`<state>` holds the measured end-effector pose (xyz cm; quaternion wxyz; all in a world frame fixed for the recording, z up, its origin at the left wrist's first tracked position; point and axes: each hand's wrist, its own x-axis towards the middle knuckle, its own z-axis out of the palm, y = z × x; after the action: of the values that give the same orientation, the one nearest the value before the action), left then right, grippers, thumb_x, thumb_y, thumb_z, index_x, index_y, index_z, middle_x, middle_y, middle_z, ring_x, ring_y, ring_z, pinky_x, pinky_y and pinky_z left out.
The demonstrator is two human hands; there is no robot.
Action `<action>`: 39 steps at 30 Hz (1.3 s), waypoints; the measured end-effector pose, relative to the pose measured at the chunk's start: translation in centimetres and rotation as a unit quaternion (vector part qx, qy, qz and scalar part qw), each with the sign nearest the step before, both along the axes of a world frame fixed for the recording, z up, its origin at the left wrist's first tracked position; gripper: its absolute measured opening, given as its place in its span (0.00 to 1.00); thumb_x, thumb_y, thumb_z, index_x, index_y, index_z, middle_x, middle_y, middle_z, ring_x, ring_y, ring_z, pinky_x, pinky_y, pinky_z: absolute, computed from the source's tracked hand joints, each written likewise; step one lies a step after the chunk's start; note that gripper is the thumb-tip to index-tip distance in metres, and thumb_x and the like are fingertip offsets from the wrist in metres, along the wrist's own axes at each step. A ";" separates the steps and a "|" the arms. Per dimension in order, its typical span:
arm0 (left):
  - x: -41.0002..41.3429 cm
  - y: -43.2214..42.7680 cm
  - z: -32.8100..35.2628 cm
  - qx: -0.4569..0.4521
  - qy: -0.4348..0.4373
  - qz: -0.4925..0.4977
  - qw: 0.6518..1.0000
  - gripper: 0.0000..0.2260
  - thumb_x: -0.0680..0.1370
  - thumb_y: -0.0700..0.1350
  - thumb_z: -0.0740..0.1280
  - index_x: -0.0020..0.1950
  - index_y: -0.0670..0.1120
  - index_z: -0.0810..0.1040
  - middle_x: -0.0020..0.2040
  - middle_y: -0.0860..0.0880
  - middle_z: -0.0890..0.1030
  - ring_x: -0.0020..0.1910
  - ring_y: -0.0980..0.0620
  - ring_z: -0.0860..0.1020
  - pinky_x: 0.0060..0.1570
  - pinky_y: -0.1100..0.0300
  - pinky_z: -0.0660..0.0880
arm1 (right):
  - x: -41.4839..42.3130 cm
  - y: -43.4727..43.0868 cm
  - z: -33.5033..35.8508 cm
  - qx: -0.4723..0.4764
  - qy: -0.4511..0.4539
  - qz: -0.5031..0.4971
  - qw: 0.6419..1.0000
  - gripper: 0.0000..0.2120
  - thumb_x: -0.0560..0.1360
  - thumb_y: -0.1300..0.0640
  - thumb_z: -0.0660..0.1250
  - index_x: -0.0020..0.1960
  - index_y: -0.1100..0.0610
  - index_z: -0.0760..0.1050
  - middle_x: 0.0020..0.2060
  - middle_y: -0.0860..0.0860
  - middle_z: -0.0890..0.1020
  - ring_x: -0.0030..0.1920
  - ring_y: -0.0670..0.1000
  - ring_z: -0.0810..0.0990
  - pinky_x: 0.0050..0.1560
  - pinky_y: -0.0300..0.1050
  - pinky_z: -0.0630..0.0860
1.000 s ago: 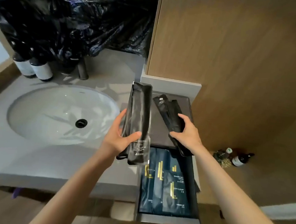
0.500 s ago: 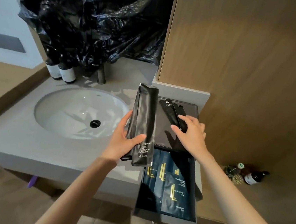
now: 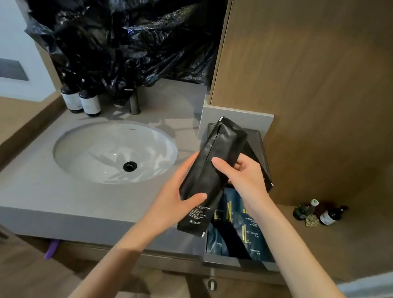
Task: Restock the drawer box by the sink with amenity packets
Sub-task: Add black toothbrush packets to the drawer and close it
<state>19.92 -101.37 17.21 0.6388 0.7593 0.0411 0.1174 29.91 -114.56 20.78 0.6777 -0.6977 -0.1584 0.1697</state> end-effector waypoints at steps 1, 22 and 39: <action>-0.5 0.0 0.0 0.016 -0.005 0.005 1.000 0.35 0.75 0.36 0.70 0.76 0.54 0.58 0.68 0.66 0.70 0.68 0.61 0.71 0.66 0.55 0.71 | -0.5 0.1 -0.1 0.002 -0.005 -0.010 1.000 0.11 0.73 0.60 0.72 0.55 0.57 0.81 0.48 0.50 0.86 0.49 0.47 0.84 0.46 0.40 0.81; -2.9 1.4 -1.0 -0.053 0.100 -0.016 0.993 0.18 0.79 0.40 0.64 0.66 0.55 0.69 0.53 0.46 0.84 0.48 0.50 0.83 0.48 0.56 0.80 | -4.3 -5.9 1.1 -0.106 -0.022 -0.105 0.989 0.05 0.72 0.57 0.72 0.46 0.55 0.79 0.42 0.51 0.84 0.45 0.49 0.83 0.44 0.39 0.79; -1.0 -5.4 0.9 0.176 0.033 0.029 0.983 0.30 0.70 0.67 0.62 0.70 0.58 0.70 0.61 0.59 0.68 0.57 0.63 0.72 0.59 0.65 0.71 | -1.2 -5.1 2.8 -0.097 -0.117 -0.128 0.980 0.12 0.71 0.61 0.72 0.50 0.49 0.74 0.41 0.41 0.80 0.42 0.37 0.80 0.41 0.33 0.76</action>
<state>18.90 -106.72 18.07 0.4902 0.8615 0.0627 0.1164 28.71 -119.69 23.63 0.5995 -0.7899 -0.1285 0.0132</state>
